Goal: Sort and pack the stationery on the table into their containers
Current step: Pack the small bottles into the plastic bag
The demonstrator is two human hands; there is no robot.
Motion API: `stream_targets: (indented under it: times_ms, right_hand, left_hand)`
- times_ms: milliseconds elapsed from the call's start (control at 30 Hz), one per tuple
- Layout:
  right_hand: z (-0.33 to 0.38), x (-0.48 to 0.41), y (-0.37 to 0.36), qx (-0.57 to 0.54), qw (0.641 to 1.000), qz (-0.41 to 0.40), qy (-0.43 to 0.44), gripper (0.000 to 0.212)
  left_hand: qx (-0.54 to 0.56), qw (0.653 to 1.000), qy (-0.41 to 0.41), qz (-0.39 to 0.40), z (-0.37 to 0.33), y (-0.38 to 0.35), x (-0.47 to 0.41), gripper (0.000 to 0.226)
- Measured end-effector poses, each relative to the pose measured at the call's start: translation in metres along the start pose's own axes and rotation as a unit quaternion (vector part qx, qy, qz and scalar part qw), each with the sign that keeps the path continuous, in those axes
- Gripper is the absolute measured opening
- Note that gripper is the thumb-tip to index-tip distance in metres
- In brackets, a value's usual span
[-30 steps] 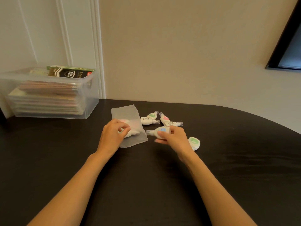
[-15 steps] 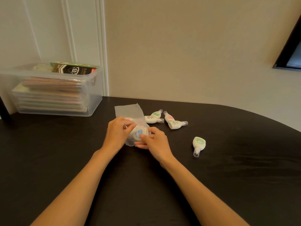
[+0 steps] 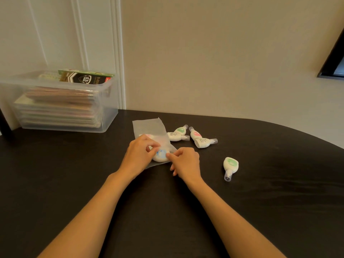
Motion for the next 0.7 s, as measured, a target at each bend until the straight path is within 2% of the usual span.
stream_targets:
  times_ms: [100,267,533,700]
  right_hand:
    - [-0.003,-0.004,0.009,0.069,0.996,-0.047,0.010,0.018]
    - [-0.002,-0.005,0.008,0.164,0.986,-0.007,0.041,0.012]
    - [0.005,-0.002,0.003,0.207,0.967,0.064,0.136,0.015]
    - [0.004,-0.002,0.007,0.188,0.971,0.089,0.121,0.015]
  left_hand:
    - [-0.025,0.998,-0.006,0.052,0.002,-0.005,0.000,0.022]
    - [-0.079,0.992,-0.022,0.098,0.003,-0.007,0.003,0.043]
    - [-0.137,0.988,-0.039,0.055,0.000,-0.011,0.004,0.039]
    - [-0.163,0.985,-0.039,0.036,-0.004,-0.012,0.004,0.034]
Point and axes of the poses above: each hand's wrist, its own x-axis away from the middle knuckle, its own y-axis out of the back of the hand, z = x × y, the point moved 4 cm from there along -x, towards the middle knuckle, and after that the axes turned 7 degrees about -x, right-handed, at the moved point
